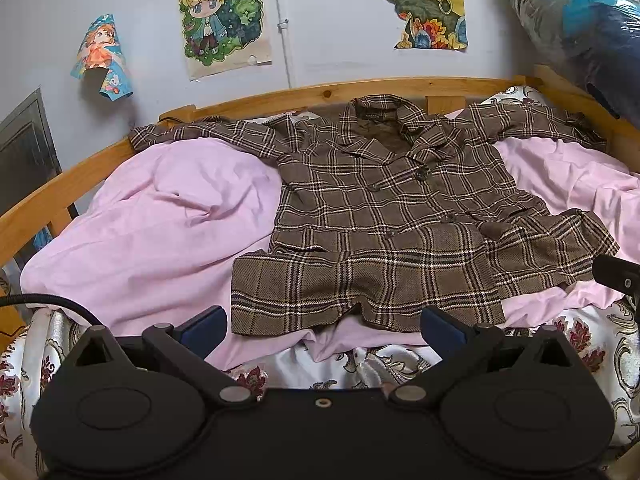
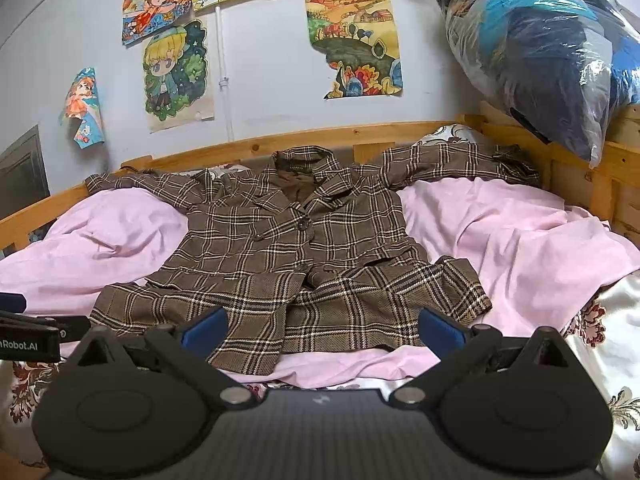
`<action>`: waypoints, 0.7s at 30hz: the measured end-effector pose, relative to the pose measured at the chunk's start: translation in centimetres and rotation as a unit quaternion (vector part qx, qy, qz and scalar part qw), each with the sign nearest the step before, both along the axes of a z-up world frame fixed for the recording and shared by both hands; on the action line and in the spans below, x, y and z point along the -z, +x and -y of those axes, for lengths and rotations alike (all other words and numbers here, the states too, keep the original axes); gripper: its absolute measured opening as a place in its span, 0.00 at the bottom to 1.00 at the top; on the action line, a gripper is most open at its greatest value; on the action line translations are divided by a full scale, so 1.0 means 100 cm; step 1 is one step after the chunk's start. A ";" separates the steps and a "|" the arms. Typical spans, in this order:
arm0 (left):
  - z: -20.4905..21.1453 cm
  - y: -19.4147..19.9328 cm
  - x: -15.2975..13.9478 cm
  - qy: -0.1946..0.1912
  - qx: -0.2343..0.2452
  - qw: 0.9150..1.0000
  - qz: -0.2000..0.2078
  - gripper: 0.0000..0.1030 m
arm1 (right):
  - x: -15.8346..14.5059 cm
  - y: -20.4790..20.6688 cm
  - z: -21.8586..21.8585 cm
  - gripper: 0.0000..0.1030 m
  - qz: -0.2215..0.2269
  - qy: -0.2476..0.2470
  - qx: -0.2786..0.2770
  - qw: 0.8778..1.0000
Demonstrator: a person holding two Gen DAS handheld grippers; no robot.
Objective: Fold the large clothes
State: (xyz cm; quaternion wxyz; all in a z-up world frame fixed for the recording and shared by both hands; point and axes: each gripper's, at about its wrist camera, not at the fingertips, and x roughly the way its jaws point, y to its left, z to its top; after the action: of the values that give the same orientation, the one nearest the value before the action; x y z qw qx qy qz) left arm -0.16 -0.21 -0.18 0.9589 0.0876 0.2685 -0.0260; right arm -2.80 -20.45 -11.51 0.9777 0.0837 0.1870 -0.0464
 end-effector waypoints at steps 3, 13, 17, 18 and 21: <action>0.000 0.000 0.001 0.000 0.001 1.000 0.000 0.99 | 0.000 0.000 0.000 1.00 -0.001 0.000 0.000 1.000; 0.000 0.000 0.001 0.000 0.000 1.000 0.000 0.99 | 0.000 0.000 0.000 1.00 -0.002 0.000 0.001 1.000; 0.001 0.000 0.001 0.000 0.001 1.000 0.000 0.99 | 0.000 0.000 -0.001 1.00 -0.003 0.000 0.002 1.000; 0.001 0.000 0.001 0.000 0.001 1.000 0.000 0.99 | 0.000 0.000 -0.001 1.00 -0.003 0.000 0.002 1.000; 0.001 0.000 0.001 0.000 0.000 1.000 0.000 0.99 | 0.000 0.000 -0.001 1.00 -0.003 -0.001 0.002 1.000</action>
State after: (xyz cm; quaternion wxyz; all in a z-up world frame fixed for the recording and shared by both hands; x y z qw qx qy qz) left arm -0.12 -0.28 -0.31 0.9590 0.0878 0.2681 -0.0264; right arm -2.76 -20.39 -11.52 0.9771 0.0833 0.1898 -0.0484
